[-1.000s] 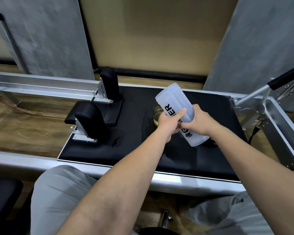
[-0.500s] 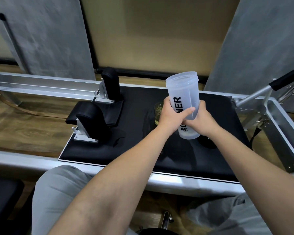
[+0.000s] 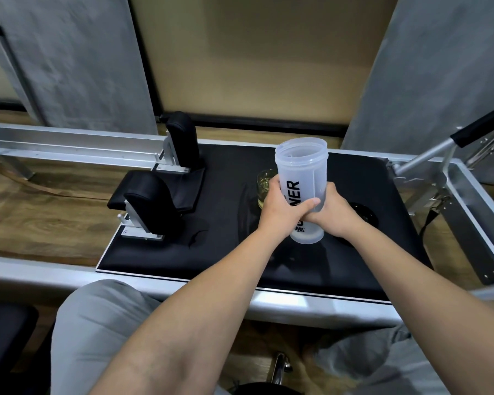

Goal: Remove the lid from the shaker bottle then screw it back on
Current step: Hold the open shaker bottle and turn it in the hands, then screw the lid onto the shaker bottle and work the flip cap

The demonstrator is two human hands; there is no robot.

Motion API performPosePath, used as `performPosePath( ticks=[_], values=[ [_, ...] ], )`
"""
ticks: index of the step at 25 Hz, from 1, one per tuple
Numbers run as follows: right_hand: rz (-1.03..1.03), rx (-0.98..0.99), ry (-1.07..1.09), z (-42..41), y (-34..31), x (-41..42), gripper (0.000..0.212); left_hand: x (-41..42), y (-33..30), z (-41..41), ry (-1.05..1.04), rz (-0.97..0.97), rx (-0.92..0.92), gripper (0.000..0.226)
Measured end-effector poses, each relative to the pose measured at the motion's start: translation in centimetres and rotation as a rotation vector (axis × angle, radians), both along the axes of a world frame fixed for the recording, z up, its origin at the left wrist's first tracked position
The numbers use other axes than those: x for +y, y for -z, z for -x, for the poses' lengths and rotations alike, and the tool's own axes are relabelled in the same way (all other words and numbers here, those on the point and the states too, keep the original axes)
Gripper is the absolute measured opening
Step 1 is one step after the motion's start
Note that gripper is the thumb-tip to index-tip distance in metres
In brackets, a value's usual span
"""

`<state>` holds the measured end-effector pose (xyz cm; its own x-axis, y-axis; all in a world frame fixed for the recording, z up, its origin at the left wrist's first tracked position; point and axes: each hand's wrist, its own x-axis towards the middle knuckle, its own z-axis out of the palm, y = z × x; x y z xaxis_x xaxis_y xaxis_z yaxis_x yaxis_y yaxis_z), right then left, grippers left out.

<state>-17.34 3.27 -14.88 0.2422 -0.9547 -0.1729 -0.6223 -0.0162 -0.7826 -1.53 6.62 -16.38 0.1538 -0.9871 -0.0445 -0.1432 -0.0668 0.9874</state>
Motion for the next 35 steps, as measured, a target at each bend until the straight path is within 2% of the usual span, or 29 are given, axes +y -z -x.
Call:
performPosePath(
  ticks=[3,8,10,12,14,16,18,20,23,31,35],
  values=[
    [0.021,-0.008,-0.008,0.2,-0.3,0.1,0.097,-0.2,-0.1,0.1,-0.001,0.012,-0.024,0.089],
    [0.019,0.049,0.001,1.6,0.2,1.1,0.100,-0.5,0.2,1.4,-0.019,-0.011,0.046,0.083],
    [0.011,0.115,-0.021,3.1,1.2,1.2,0.094,-0.6,0.7,2.0,0.021,-0.014,0.001,0.081],
    [0.017,0.271,-0.018,5.0,2.2,0.8,0.088,-0.5,1.6,2.2,0.073,-0.029,-0.045,0.082],
    [0.034,0.431,0.130,7.1,3.1,0.1,0.091,-0.3,2.3,2.3,0.074,-0.036,-0.063,0.083],
    [0.007,0.472,0.354,9.3,4.0,-0.4,0.092,-0.3,2.8,2.6,0.060,-0.040,-0.057,0.083],
    [-0.094,0.310,0.579,11.0,5.0,-0.7,0.086,-0.5,3.3,3.2,0.062,-0.028,-0.057,0.084],
    [-0.244,-0.030,0.783,11.7,5.9,-0.7,0.071,-0.8,3.7,3.7,0.062,-0.022,-0.074,0.086],
    [-0.452,-0.401,0.904,11.6,7.1,-0.6,0.047,-1.2,4.1,3.8,0.068,-0.033,-0.081,0.086],
    [-0.518,-0.724,1.064,11.5,9.0,-1.1,0.014,-0.9,4.8,3.0,0.079,-0.029,-0.098,0.085],
    [-0.455,-0.841,1.163,11.7,8.3,-0.8,0.016,-0.9,4.8,3.0,0.092,-0.038,-0.103,0.087]
  ],
)
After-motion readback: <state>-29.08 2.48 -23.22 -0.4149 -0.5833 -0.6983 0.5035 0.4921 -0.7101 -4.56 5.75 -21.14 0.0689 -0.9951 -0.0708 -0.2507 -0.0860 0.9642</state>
